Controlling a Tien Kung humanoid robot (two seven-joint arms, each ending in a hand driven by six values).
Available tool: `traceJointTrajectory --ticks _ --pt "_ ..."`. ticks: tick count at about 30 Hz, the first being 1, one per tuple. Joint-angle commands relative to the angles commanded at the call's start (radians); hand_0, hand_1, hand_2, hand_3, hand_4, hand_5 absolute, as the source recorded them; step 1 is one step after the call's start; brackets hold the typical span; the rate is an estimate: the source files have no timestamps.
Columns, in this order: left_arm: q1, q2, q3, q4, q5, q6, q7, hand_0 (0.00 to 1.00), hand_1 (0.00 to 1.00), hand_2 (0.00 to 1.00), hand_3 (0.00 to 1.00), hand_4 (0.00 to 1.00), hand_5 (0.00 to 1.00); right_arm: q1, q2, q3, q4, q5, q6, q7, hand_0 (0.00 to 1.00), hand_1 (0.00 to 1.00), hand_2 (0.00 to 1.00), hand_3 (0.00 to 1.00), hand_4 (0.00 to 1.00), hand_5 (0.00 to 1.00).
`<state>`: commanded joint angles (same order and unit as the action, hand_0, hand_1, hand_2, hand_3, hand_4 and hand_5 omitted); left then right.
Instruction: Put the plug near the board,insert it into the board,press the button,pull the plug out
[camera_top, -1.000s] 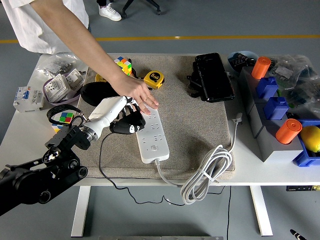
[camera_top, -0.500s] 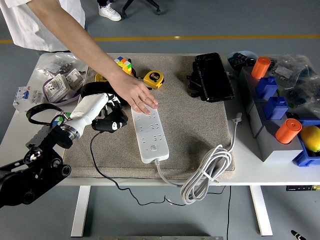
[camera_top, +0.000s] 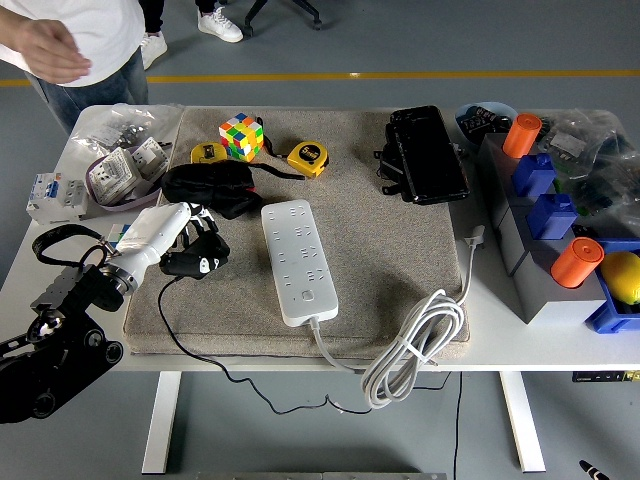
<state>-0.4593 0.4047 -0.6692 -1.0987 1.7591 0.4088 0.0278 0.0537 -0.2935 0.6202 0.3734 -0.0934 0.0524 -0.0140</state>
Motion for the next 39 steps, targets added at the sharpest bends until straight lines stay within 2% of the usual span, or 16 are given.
traceJointTrajectory --ticks 1,2,7,8,17,25,26,31,32,34,37,38,39 --pt "0.000 -0.001 -0.002 0.000 0.002 0.000 0.001 0.262 0.393 0.429 0.533 0.731 0.097 0.000 0.000 0.001 0.000 0.000 0.000 0.000 0.656 0.700 0.705 0.627 0.919 0.517" --pt "0.000 -0.002 -0.005 0.001 0.004 0.000 0.001 0.321 0.456 0.513 0.571 0.877 0.225 0.000 0.000 0.001 0.000 0.000 0.000 0.000 0.656 0.701 0.704 0.626 0.919 0.517" --pt "0.000 -0.002 -0.011 0.002 0.007 -0.011 0.006 0.321 0.456 0.513 0.571 0.877 0.225 0.000 0.001 0.002 0.001 0.000 0.000 0.000 0.656 0.701 0.704 0.626 0.919 0.517" --pt "0.001 -0.002 -0.011 0.002 0.010 -0.016 0.009 0.342 0.462 0.523 0.581 0.933 0.283 0.000 0.001 0.004 0.002 -0.002 -0.001 0.000 0.656 0.700 0.704 0.625 0.918 0.518" --pt "0.005 0.001 -0.011 0.001 0.016 -0.031 0.014 0.346 0.466 0.525 0.579 0.933 0.276 0.001 0.001 0.009 0.006 -0.003 -0.001 0.002 0.656 0.699 0.704 0.625 0.918 0.517" --pt "0.012 0.004 -0.031 -0.004 -0.003 -0.027 -0.007 0.351 0.486 0.534 0.584 0.954 0.292 0.001 0.000 0.010 0.006 -0.002 -0.001 0.002 0.655 0.699 0.703 0.624 0.917 0.517" --pt "0.015 0.005 -0.039 -0.005 -0.014 -0.020 -0.019 0.496 0.608 0.621 0.688 0.998 0.542 0.001 0.000 0.009 0.006 -0.002 -0.001 0.002 0.656 0.699 0.703 0.624 0.917 0.517" --pt "0.030 0.007 -0.081 -0.020 -0.046 -0.011 -0.052 0.496 0.608 0.621 0.688 0.998 0.542 0.000 0.001 0.007 0.005 -0.001 -0.001 0.002 0.656 0.699 0.703 0.624 0.917 0.517" --pt "0.035 0.006 -0.091 -0.024 -0.053 -0.008 -0.060 0.643 0.715 0.742 0.763 0.998 0.706 0.000 0.001 0.007 0.004 -0.001 -0.001 0.002 0.655 0.700 0.704 0.622 0.916 0.516" --pt "0.045 0.005 -0.115 -0.031 -0.079 0.002 -0.081 0.643 0.715 0.742 0.763 0.998 0.706 0.001 0.001 0.006 0.004 -0.001 -0.001 0.002 0.655 0.700 0.704 0.622 0.916 0.516" --pt "0.067 -0.006 -0.166 -0.037 -0.159 0.042 -0.145 0.643 0.715 0.742 0.763 0.998 0.706 0.003 0.003 0.006 0.001 0.002 -0.001 0.002 0.655 0.700 0.704 0.622 0.916 0.516" --pt "0.073 -0.010 -0.181 -0.036 -0.188 0.057 -0.166 0.627 0.702 0.718 0.731 0.998 0.665 0.003 0.003 0.005 0.000 0.003 -0.002 0.001 0.655 0.699 0.704 0.622 0.916 0.517" --pt "0.081 -0.018 -0.200 -0.032 -0.221 0.073 -0.184 0.627 0.702 0.718 0.731 0.998 0.665 0.003 0.003 0.005 0.000 0.002 -0.003 0.001 0.655 0.699 0.704 0.622 0.916 0.517"
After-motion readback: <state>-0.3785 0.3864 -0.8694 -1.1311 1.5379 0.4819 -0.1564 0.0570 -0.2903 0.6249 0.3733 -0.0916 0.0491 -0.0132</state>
